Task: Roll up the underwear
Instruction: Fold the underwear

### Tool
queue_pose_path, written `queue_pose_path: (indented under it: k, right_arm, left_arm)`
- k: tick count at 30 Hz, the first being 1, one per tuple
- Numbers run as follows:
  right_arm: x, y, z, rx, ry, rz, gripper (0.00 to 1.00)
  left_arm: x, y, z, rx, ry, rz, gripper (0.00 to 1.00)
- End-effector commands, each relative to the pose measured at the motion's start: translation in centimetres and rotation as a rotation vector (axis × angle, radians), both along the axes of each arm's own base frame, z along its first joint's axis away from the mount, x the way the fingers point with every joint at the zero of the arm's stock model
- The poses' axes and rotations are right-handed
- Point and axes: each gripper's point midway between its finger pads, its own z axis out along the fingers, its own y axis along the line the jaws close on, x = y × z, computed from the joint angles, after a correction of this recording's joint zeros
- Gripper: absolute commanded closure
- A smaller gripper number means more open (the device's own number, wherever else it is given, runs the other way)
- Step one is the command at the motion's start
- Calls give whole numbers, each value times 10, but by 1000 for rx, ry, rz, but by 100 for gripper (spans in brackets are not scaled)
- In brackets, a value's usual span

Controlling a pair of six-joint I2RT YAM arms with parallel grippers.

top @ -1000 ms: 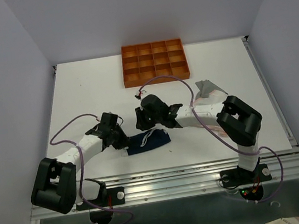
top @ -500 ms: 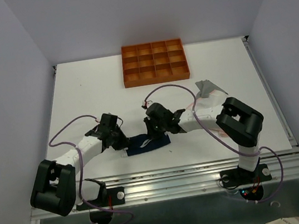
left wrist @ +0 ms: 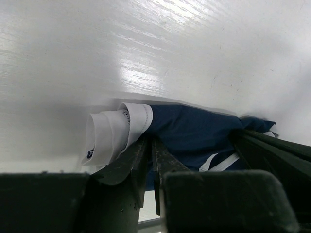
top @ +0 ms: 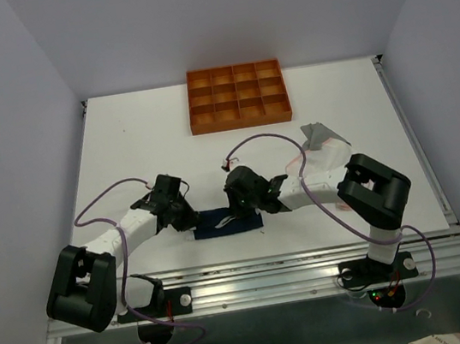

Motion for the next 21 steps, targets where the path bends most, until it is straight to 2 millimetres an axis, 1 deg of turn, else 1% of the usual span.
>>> queue_pose_path:
  k: [1,4,7,9,10,11,12,13,14,15,16,17,18,19,20,21]
  right_arm:
    - [4,-37,-25,-159,-31,-54,89]
    - [2,-27,-18,-116,-45,4,89]
    - [-1,-27,-18,-114,-56,46,89]
    - [0,-21,-14,-110,-66,89,89]
    - [2,-11,-12,-82,-83,119,89]
    - [3,-7,-11,-76,-89,143,89]
    - [5,4,-5,-44,-103,175,89]
    - [8,7,-5,-43,-120,188,89]
    - [7,13,-7,-53,-155,275,89]
    - [8,23,-2,-22,-192,342,91]
    - [8,28,-2,-20,-215,387,91]
    - [12,27,-9,-49,-249,481,91]
    - [8,32,-11,-41,-255,545,91]
    - [14,38,-7,-37,-299,622,91]
    - [13,41,-8,-38,-310,670,91]
    - [18,41,-11,-42,-324,697,91]
  left_arm:
    - [-20,15,-12,71,69,14,79]
    - [-23,17,-13,78,85,21,79]
    - [-23,18,-11,77,80,33,79]
    - [-22,16,-8,67,69,32,79]
    - [-19,15,-5,58,58,32,79]
    - [-18,13,-3,51,52,31,79]
    - [-15,11,-1,41,41,29,79]
    - [-14,10,1,35,35,27,79]
    - [-13,10,2,31,28,27,79]
    - [-12,9,3,30,26,27,78]
    - [-12,9,3,30,24,25,78]
    - [-12,9,3,30,27,25,78]
    - [-13,9,3,32,29,22,78]
    - [-14,10,1,35,36,22,78]
    - [-15,11,0,38,42,24,78]
    - [-17,10,-2,35,46,23,78]
